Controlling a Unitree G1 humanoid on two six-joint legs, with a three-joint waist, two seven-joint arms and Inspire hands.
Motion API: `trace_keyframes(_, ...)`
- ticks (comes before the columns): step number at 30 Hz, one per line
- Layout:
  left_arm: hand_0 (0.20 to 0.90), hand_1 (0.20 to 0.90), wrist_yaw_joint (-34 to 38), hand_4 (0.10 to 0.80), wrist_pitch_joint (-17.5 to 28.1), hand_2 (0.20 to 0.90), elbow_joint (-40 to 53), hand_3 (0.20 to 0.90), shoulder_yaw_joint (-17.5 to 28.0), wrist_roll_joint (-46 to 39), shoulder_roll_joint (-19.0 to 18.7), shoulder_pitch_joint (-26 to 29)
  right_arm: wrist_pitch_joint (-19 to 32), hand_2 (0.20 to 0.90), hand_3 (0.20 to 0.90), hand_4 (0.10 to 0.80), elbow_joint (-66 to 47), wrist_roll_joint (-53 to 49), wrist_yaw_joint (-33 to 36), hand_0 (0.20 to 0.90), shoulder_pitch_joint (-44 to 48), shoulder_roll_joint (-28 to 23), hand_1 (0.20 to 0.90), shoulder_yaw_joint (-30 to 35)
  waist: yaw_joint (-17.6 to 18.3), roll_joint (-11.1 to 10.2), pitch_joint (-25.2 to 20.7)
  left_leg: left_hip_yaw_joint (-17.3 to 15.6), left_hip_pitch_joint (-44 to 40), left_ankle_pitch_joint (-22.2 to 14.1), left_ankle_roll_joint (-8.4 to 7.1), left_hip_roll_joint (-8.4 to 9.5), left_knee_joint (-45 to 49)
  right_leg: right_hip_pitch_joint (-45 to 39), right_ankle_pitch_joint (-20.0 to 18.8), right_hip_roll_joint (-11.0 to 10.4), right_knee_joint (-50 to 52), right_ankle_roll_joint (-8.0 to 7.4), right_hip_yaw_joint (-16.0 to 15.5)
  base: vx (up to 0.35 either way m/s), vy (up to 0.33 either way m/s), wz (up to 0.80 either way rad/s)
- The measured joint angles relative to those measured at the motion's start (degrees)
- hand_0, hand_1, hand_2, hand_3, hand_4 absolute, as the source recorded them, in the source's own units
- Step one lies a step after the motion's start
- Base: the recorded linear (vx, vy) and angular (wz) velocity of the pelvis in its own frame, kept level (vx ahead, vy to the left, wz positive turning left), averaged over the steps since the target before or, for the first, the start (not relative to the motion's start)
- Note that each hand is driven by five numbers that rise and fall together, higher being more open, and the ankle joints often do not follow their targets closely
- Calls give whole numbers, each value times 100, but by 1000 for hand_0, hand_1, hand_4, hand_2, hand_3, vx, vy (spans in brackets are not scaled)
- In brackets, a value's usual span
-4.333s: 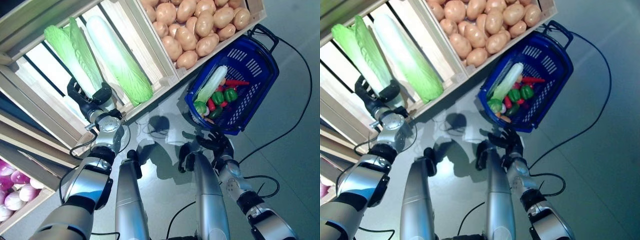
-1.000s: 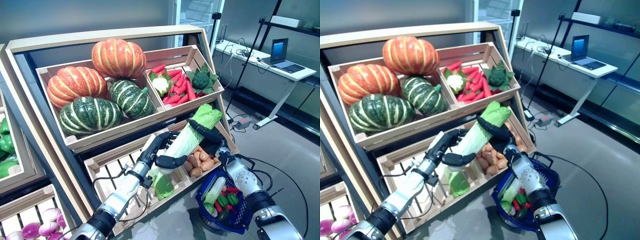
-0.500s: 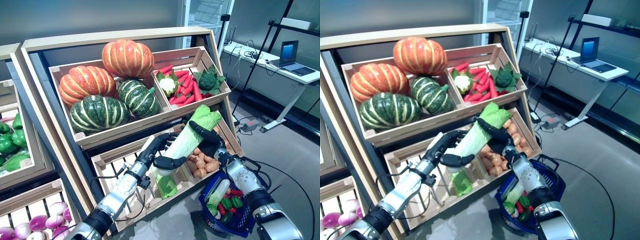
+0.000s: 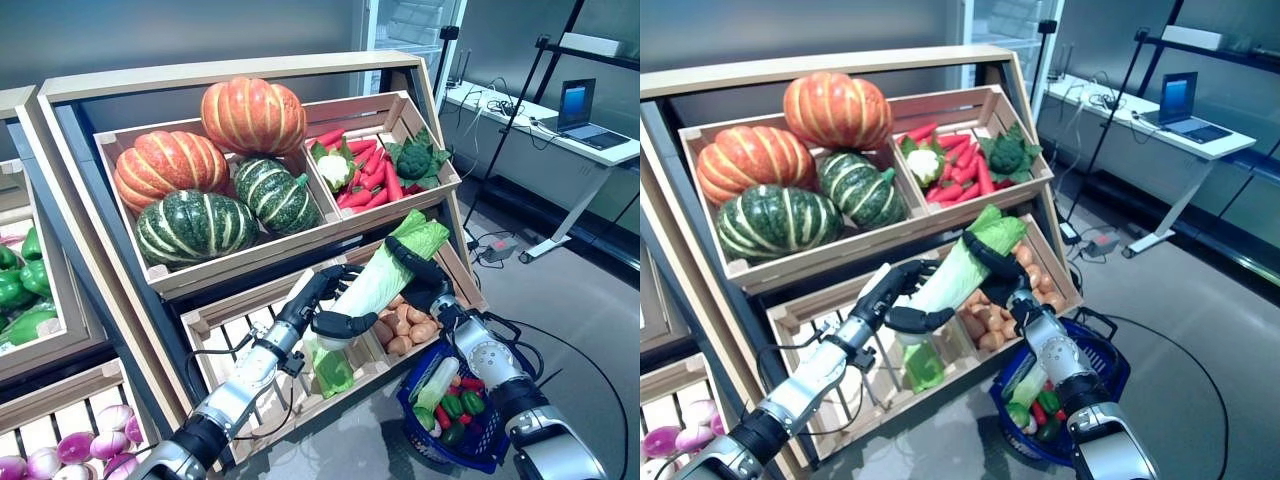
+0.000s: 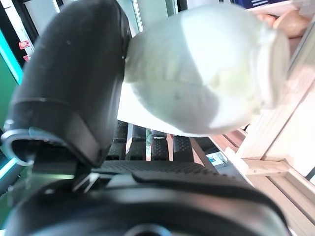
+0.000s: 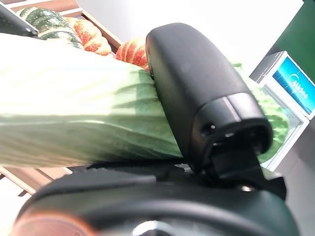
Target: Put vegetables into the basket
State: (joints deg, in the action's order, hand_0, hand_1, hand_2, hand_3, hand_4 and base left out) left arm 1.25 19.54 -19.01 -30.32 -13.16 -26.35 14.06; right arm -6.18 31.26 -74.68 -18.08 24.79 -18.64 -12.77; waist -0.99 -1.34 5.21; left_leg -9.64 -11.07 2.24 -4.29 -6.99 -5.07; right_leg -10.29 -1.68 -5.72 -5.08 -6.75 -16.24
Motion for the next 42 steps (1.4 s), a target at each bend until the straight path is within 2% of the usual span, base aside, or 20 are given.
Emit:
trace_keyframes(3, 300, 300, 2, 400, 0, 300, 0, 300, -1, 2, 3, 0, 1, 300, 300, 400, 0, 7, 6, 300, 0, -2, 300, 1, 8, 0, 0, -15, 7, 0, 0, 0, 0, 16, -1, 1, 0, -1, 17, 0, 0, 0)
trace_keyframes(4, 340, 340, 3, 427, -2, 340, 0, 340, -3, 6, 3, 0, 1, 300, 300, 400, 0, 12, 13, 300, 0, -2, 300, 1, 13, 0, 0, -22, 10, 0, 0, 0, 0, 23, -2, 1, 0, -2, 22, -35, -2, -3)
trace_keyframes(5, 900, 900, 7, 800, -4, 900, 0, 900, -10, 7, 3, 0, 1, 300, 300, 400, 0, 12, 21, 300, 0, -2, 300, 1, 16, 0, 0, -27, 13, 0, 0, 0, 0, 28, -3, 1, 0, -3, 26, -32, -4, -3)
trace_keyframes(12, 900, 900, -82, 800, -47, 900, -2, 900, -93, 9, 68, -2, 3, 300, 300, 400, 0, 228, 59, 300, 1, -131, 300, 63, 22, -2, -1, -134, 19, -8, 9, 0, 0, 88, -14, 5, 1, -10, 156, -23, -8, -6)
trace_keyframes(16, 900, 900, -178, 800, -18, 900, -1, 900, -89, 113, 101, -5, 3, 300, 300, 400, 1, 241, 194, 300, -28, -367, 300, 92, 81, -4, 0, -200, 18, -13, 16, 1, -2, 131, -37, 6, 1, -8, 231, -33, -12, -10)
trace_keyframes(22, 900, 900, -172, 800, 3, 900, -118, 900, -18, 228, 81, -86, 9, 300, 300, 400, 2, 458, 282, 300, -166, -630, 300, 533, 208, -6, 1, -363, 3, -28, 30, -4, -3, 200, -75, 13, 0, -7, 358, -28, -12, -13)
trace_keyframes(25, 900, 900, -144, 800, 4, 900, -334, 900, 225, 234, 48, -263, 43, 300, 300, 400, 31, 465, 303, 300, -358, -1007, 300, 755, 267, -10, 4, -503, 13, -32, 34, -10, -4, 290, -114, 25, -1, -3, 493, -18, -10, -18)
trace_keyframes(29, 900, 900, -119, 800, 4, 900, -424, 900, 252, 309, -83, -308, 56, 300, 300, 400, 264, 512, 308, 300, -509, -1325, 300, 866, 332, -15, 7, -548, -15, -36, 39, -9, -6, 290, -126, 29, -2, -5, 518, 7, -8, -8)
trace_keyframes(31, 900, 900, -118, 800, 4, 900, -422, 900, 293, 340, -87, -308, 56, 300, 300, 400, 362, 735, 313, 300, -631, -1361, 300, 1030, 325, -17, 8, -609, -39, -43, 38, -13, -7, 293, -129, 35, -3, -4, 565, 51, -16, -11)
trace_keyframes(42, 900, 900, -15, 800, 2, 900, -414, 900, 489, 333, -112, -331, 56, 300, 300, 400, 653, 1366, 354, 300, -1141, -1420, 300, 1078, 339, -136, 99, -800, -24, -51, 42, -27, 0, 403, -160, 39, -1, -7, 703, 37, -40, -8)
